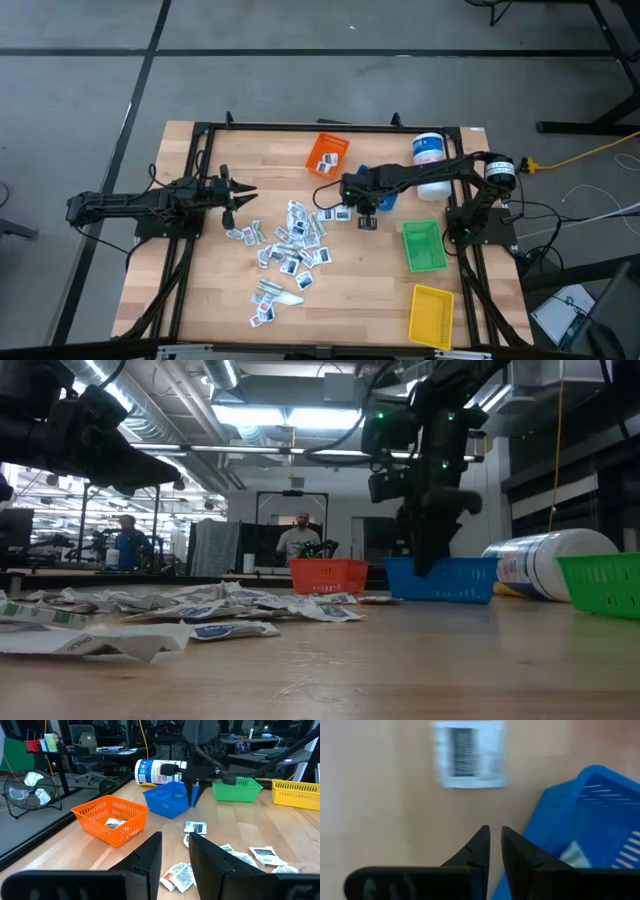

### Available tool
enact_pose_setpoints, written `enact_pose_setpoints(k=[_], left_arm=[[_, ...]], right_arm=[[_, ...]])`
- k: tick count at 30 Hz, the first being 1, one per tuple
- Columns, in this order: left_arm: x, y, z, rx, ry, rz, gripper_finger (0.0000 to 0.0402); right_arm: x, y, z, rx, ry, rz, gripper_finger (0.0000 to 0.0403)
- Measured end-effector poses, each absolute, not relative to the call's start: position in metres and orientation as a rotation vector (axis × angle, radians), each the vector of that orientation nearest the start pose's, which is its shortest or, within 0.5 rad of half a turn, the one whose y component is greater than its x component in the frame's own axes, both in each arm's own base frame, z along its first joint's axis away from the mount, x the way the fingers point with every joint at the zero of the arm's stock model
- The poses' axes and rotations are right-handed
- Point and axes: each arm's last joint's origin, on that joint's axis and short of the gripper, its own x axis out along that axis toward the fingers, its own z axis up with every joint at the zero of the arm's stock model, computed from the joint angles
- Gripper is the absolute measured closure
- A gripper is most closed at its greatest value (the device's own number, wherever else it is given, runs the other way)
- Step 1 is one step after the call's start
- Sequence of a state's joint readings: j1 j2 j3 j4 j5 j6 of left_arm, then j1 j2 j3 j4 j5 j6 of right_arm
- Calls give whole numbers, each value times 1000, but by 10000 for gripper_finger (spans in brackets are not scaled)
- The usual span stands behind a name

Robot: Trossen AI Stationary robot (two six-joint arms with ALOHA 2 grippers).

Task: Pick & Place First Aid Supplies
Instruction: Adjust the blue basket on the table, then put the gray towelette pack into the orange basket

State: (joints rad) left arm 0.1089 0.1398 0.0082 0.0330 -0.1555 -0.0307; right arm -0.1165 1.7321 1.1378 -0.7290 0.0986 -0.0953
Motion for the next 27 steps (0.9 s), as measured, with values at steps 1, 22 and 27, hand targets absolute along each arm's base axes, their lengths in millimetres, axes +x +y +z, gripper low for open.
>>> enact_pose_setpoints(k=[1, 22, 27], left_arm=[[104, 16, 158, -29, 95, 265, 311], [104, 16, 158, -28, 95, 265, 311], [104, 16, 158, -28, 95, 265, 309]], right_arm=[[320, -42, 183, -79, 1331, -119, 354], [344, -40, 192, -148, 1071, -11, 353], [344, -40, 193, -147, 1066, -12, 353]])
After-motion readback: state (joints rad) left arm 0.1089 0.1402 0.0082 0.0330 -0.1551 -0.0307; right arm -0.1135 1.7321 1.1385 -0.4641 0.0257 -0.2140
